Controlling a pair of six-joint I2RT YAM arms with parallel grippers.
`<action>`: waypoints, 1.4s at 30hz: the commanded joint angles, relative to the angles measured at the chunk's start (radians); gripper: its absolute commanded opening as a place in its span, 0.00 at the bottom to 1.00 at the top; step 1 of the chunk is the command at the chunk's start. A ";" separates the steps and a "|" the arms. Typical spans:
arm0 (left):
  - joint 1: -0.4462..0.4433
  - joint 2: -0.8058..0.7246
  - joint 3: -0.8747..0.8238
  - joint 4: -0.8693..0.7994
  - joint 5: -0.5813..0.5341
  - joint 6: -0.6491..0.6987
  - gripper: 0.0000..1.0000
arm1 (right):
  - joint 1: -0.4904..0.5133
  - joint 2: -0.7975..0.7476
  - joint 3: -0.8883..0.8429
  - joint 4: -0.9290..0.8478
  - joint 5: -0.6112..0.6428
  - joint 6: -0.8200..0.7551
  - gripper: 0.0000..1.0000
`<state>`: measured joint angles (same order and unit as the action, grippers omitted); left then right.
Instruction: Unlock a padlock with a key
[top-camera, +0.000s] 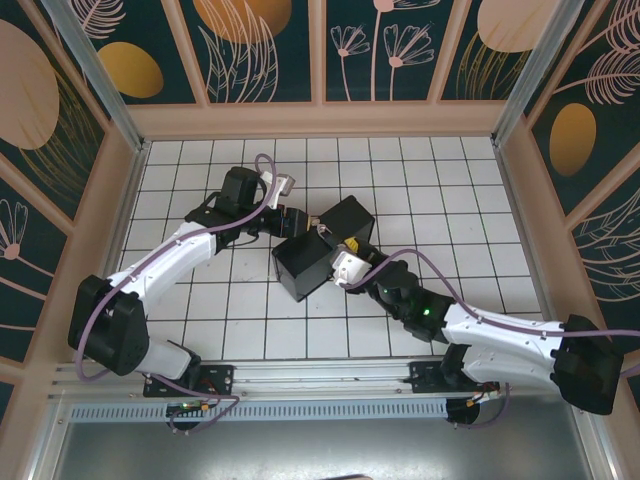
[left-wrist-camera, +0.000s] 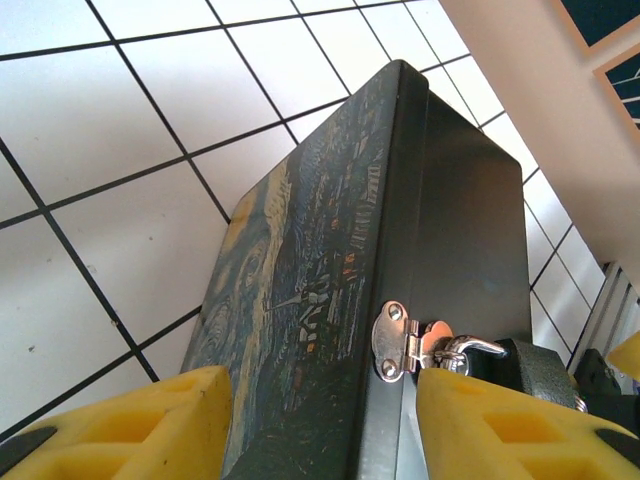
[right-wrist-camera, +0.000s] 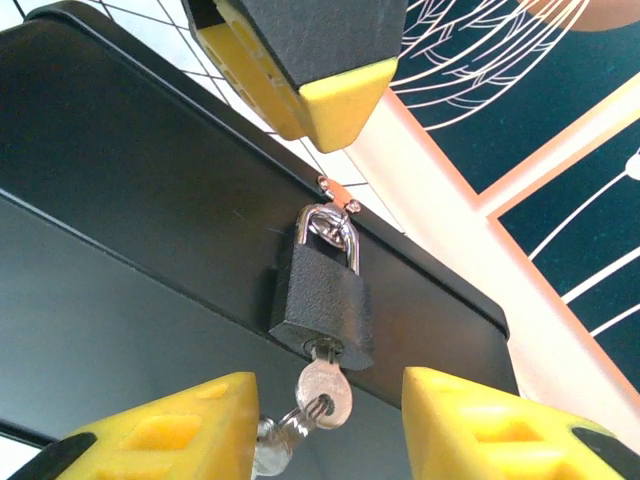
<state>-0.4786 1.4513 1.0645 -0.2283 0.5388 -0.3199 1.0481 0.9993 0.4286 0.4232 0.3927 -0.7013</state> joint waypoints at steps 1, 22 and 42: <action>0.001 0.007 0.020 0.018 0.013 -0.002 0.51 | 0.010 -0.001 0.005 0.022 0.019 -0.016 0.42; 0.002 -0.001 0.022 0.014 0.010 0.004 0.50 | 0.013 0.066 0.001 0.030 0.043 -0.057 0.30; 0.002 0.006 0.022 0.029 0.025 -0.001 0.49 | 0.044 0.058 0.015 0.071 0.085 -0.066 0.29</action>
<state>-0.4786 1.4536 1.0645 -0.2276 0.5423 -0.3199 1.0847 1.0523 0.4290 0.4328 0.4522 -0.7616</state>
